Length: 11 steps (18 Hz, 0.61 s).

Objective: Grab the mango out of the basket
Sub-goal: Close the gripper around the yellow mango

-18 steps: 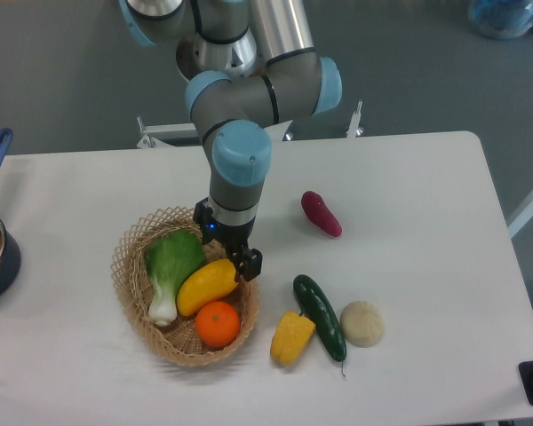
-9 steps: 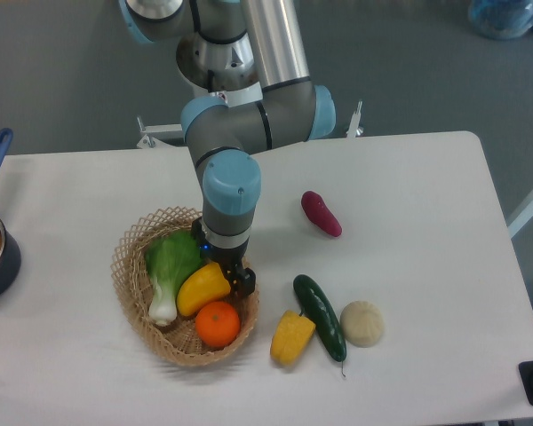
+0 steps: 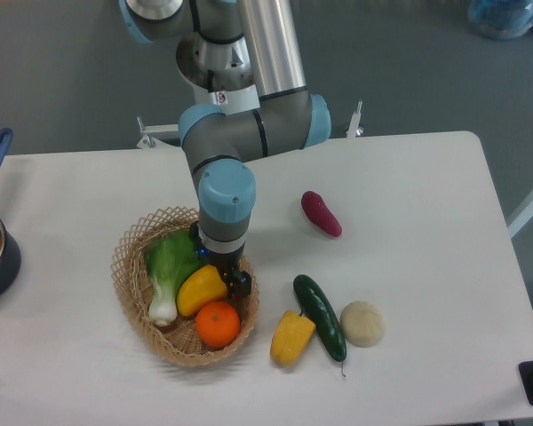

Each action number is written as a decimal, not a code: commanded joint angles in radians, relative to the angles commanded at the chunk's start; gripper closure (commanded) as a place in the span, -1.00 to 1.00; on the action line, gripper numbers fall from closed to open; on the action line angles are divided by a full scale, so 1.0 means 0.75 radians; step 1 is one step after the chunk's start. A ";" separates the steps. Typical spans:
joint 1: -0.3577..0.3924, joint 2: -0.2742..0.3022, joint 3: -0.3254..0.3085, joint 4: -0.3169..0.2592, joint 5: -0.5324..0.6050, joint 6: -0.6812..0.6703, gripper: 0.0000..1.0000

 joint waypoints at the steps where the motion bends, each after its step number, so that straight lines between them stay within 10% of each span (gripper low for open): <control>1: 0.000 0.002 0.000 0.000 0.000 -0.004 -0.73; 7: 0.000 0.008 0.002 0.000 0.002 -0.006 -0.02; 11: 0.002 0.014 0.006 0.000 0.002 -0.002 0.12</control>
